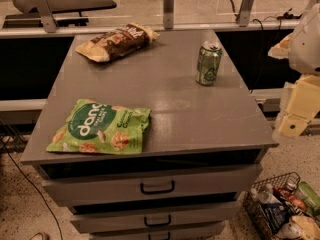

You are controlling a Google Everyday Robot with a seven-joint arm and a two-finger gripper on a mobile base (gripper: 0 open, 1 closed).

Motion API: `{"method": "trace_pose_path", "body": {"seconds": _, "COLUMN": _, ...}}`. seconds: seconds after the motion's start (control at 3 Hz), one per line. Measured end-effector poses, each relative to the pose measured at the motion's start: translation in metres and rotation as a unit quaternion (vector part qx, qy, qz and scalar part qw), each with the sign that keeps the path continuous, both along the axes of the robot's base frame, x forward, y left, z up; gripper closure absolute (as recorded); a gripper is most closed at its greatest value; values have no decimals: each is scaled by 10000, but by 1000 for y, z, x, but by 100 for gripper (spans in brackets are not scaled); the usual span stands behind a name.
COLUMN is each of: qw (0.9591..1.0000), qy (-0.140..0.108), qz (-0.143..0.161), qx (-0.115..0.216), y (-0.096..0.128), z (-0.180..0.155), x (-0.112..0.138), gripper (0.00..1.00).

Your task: Knock green can over

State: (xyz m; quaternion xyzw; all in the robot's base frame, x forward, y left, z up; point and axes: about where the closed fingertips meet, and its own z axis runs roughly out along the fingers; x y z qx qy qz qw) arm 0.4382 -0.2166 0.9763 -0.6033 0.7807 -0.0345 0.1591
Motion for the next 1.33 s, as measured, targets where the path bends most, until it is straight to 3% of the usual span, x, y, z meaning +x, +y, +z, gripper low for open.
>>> {"method": "trace_pose_path", "body": {"seconds": 0.33, "qw": 10000, "qy": -1, "qz": 0, "qx": 0, "y": 0, "z": 0, "x": 0, "gripper": 0}}
{"method": "trace_pose_path", "body": {"seconds": 0.67, "qw": 9998, "qy": -36, "qz": 8, "qx": 207, "y": -4, "z": -5, "x": 5, "gripper": 0}}
{"method": "trace_pose_path", "body": {"seconds": 1.0, "qw": 9984, "qy": -144, "qz": -100, "qx": 540, "y": -11, "z": -26, "x": 22, "gripper": 0}}
{"method": "trace_pose_path", "body": {"seconds": 1.33, "qw": 9940, "qy": -418, "qz": -275, "qx": 977, "y": -14, "z": -49, "x": 62, "gripper": 0}}
